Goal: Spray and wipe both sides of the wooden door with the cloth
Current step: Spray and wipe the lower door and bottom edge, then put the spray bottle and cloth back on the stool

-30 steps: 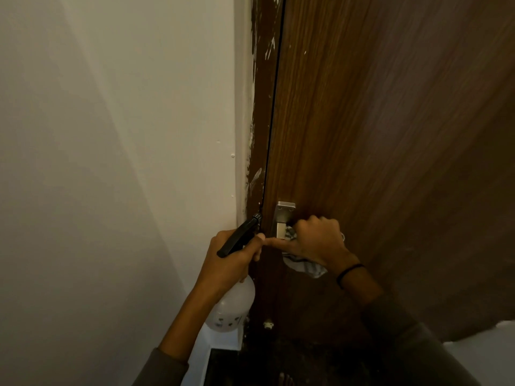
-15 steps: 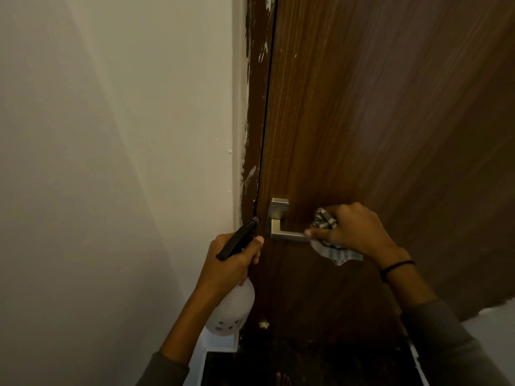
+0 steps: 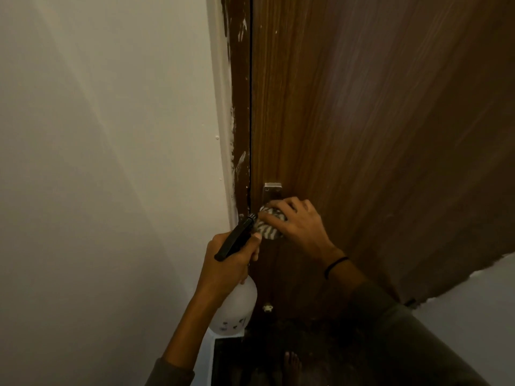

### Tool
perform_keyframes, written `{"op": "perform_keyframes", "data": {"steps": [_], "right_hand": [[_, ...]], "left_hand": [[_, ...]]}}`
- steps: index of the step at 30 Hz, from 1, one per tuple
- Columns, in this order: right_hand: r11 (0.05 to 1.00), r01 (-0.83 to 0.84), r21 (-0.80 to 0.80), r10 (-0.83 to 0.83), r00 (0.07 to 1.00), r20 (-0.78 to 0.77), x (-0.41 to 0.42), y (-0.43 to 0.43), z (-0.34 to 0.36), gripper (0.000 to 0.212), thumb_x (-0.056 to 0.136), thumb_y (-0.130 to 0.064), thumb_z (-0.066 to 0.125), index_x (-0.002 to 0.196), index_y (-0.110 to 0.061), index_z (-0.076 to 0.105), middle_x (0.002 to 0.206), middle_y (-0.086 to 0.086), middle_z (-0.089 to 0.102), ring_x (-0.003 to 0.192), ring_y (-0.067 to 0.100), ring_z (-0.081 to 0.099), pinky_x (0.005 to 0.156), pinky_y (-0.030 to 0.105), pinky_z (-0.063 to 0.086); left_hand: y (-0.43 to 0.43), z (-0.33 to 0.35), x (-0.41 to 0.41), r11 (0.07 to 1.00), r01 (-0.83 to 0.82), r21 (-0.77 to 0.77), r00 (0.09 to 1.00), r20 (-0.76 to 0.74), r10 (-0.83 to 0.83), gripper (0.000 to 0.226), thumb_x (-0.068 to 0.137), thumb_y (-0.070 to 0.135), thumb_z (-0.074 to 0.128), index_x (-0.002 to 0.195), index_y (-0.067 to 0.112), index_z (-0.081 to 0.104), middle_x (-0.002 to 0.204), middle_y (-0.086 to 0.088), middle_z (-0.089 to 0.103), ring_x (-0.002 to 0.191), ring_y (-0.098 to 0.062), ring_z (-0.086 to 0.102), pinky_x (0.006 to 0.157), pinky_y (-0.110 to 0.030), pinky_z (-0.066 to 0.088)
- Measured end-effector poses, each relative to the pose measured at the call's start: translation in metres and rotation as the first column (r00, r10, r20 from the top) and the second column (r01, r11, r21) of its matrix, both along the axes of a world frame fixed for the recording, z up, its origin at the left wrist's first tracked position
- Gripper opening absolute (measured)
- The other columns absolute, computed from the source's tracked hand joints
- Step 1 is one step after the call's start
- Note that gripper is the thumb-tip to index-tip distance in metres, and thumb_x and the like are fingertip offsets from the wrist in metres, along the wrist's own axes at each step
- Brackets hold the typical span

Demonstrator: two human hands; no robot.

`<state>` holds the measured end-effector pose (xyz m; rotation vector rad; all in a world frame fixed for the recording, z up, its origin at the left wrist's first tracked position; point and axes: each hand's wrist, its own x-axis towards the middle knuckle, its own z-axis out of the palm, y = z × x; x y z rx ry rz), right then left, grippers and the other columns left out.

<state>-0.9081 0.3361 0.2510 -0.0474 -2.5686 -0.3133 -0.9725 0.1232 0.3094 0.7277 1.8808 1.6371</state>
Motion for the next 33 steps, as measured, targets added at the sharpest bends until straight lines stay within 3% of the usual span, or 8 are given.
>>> {"op": "perform_keyframes", "data": {"steps": [4,9,14,18,21,25,30,33], "right_hand": [[0.997,0.066,-0.044,-0.068,0.996,-0.057,0.024,0.016,-0.002,0.063,0.079,-0.026,0.079,0.135,-0.022,0.050,0.122,0.009,0.063,0.101,0.029,0.057,0.073,0.042,0.049],[0.943,0.137,-0.304,-0.140,0.990,0.013,0.049,0.028,0.003,0.063,0.079,-0.024,0.083,0.135,-0.025,0.052,0.124,0.002,0.060,0.105,0.023,0.055,0.073,0.038,0.051],[0.818,0.212,-0.535,-0.200,0.976,0.081,0.059,0.033,0.004,0.062,0.079,-0.024,0.083,0.135,-0.023,0.057,0.123,-0.002,0.060,0.106,0.021,0.057,0.077,0.036,0.051],[0.666,0.193,-0.720,-0.256,0.966,0.022,0.076,0.034,0.000,0.048,0.083,-0.021,0.080,0.128,-0.021,0.061,0.116,-0.003,0.064,0.102,0.015,0.063,0.083,0.038,0.056],[0.479,0.177,-0.860,-0.297,0.954,0.031,0.107,0.028,-0.003,0.054,0.082,-0.015,0.082,0.130,-0.017,0.058,0.121,-0.004,0.067,0.107,0.009,0.065,0.090,0.027,0.056],[0.187,0.281,-0.941,-0.432,0.884,0.178,0.164,0.014,-0.020,0.059,0.081,-0.019,0.084,0.129,-0.017,0.051,0.116,-0.007,0.066,0.101,0.006,0.065,0.079,0.010,0.051],[-0.219,0.200,-0.955,-0.554,0.780,0.290,0.257,-0.016,-0.063,0.052,0.084,-0.022,0.082,0.123,-0.021,0.047,0.110,-0.011,0.065,0.100,0.009,0.067,0.080,0.022,0.055],[-0.385,0.132,-0.914,-0.610,0.707,0.359,0.324,-0.039,-0.101,0.055,0.086,-0.034,0.079,0.130,-0.025,0.049,0.120,-0.003,0.067,0.108,0.017,0.067,0.094,0.041,0.057]], "left_hand": [[-0.003,-0.010,0.001,1.000,0.008,0.009,1.000,0.019,-0.008,0.028,0.099,0.019,0.064,0.080,-0.002,0.067,0.062,-0.007,0.063,0.034,-0.012,0.046,0.039,-0.024,0.039],[0.004,-0.014,0.007,0.998,0.044,-0.040,0.999,0.012,-0.044,0.035,0.100,0.018,0.062,0.068,0.005,0.061,0.042,0.002,0.054,0.031,-0.008,0.044,0.039,-0.021,0.040],[0.021,-0.017,0.016,0.995,0.097,-0.009,0.994,0.051,-0.097,0.032,0.099,0.020,0.064,0.073,0.001,0.065,0.058,-0.006,0.060,0.033,-0.009,0.045,0.038,-0.022,0.038],[0.037,-0.018,0.030,0.986,0.163,-0.021,0.986,0.024,-0.162,0.033,0.100,0.020,0.062,0.071,0.003,0.062,0.045,0.002,0.054,0.032,-0.007,0.043,0.040,-0.022,0.039],[0.052,-0.024,0.045,0.976,0.212,-0.040,0.977,0.006,-0.212,0.035,0.100,0.021,0.063,0.068,0.007,0.059,0.041,0.004,0.050,0.032,-0.007,0.042,0.041,-0.023,0.038],[0.071,-0.038,0.077,0.962,0.267,-0.056,0.963,0.039,-0.265,0.028,0.097,0.021,0.068,0.073,0.009,0.063,0.054,0.000,0.055,0.036,-0.009,0.045,0.046,-0.025,0.038],[0.088,-0.056,0.142,0.884,0.455,-0.106,0.890,0.065,-0.451,0.014,0.098,0.023,0.068,0.085,0.018,0.068,0.072,-0.005,0.066,0.045,-0.003,0.053,0.056,-0.025,0.041],[0.094,-0.071,0.192,0.791,0.583,-0.185,0.809,0.044,-0.586,0.016,0.099,0.027,0.066,0.085,0.019,0.068,0.059,0.010,0.062,0.049,-0.002,0.054,0.062,-0.027,0.043]]}}
